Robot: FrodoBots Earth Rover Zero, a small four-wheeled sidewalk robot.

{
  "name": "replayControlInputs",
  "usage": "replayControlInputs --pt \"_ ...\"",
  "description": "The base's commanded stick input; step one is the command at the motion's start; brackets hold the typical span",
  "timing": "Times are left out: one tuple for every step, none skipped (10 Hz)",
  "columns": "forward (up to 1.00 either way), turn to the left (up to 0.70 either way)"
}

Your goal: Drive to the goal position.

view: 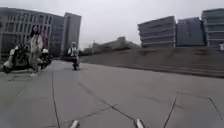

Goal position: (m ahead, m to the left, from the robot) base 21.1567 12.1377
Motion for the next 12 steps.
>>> replayControlInputs --pt "1.00 0.02" --pt "1.00 0.02" --pt "1.00 0.02" --pt "1.00 0.02" --pt "1.00 0.02" --pt "1.00 0.02" --pt "1.00 0.02" --pt "1.00 0.02" --pt "1.00 0.02" --pt "1.00 0.02" --pt "1.00 0.02" --pt "1.00 0.02"
